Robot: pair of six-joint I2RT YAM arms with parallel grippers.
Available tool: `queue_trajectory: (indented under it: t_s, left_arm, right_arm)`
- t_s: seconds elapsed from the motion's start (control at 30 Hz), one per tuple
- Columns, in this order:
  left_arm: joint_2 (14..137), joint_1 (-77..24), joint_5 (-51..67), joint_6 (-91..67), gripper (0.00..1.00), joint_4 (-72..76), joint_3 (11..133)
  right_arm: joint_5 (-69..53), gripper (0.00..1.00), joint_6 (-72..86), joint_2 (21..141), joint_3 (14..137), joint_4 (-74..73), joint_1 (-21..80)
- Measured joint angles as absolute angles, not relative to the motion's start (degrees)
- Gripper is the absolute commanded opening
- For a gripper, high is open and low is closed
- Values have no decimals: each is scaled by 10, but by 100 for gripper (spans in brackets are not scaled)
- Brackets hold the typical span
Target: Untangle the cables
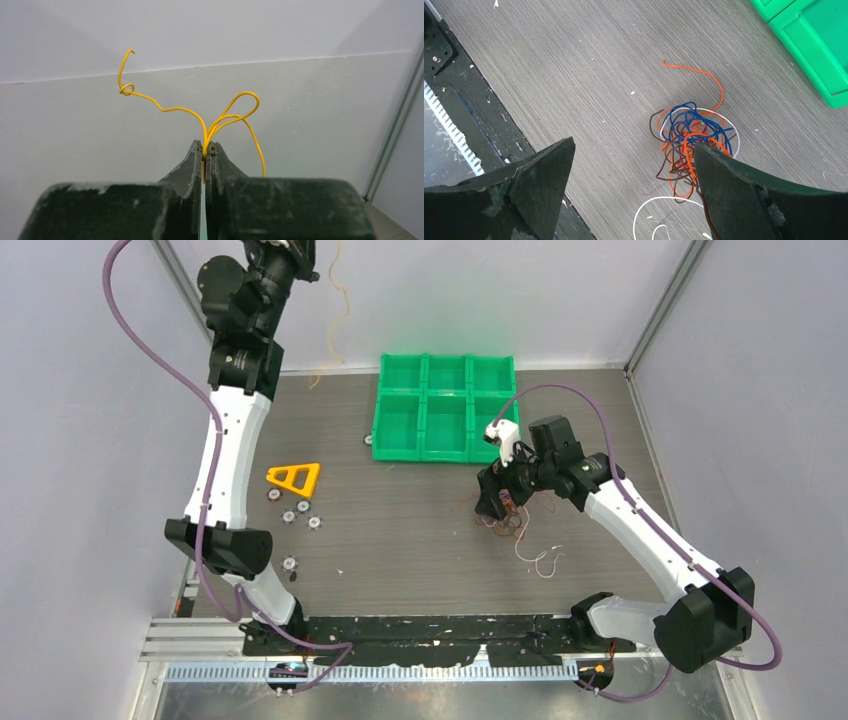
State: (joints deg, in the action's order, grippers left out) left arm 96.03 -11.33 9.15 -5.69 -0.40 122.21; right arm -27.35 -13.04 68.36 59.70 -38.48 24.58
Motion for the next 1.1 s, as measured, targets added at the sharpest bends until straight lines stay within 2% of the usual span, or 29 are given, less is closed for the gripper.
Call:
queue_trajectory:
  t_s: [0.2, 0.43, 0.7, 0.93, 1.1]
  left_arm:
    - [1023, -114, 76, -42, 0, 72, 1249]
    - [1127, -114, 77, -41, 0, 117, 1340]
    - [1214, -124, 78, -38, 0, 186, 1373]
    - [1264, -130, 80, -10, 0, 213, 1366]
    - [1263, -131, 84, 20, 0, 240, 1277]
  right_arm:
    - [-281, 95, -115, 700, 597, -373, 246]
    - [-285, 95, -109, 702, 595, -364, 246]
    - [-290, 95, -106, 711, 589, -362, 244]
    - [-299, 95, -106, 726, 589, -362, 239]
    - [-302, 95, -107, 737, 589, -362, 235]
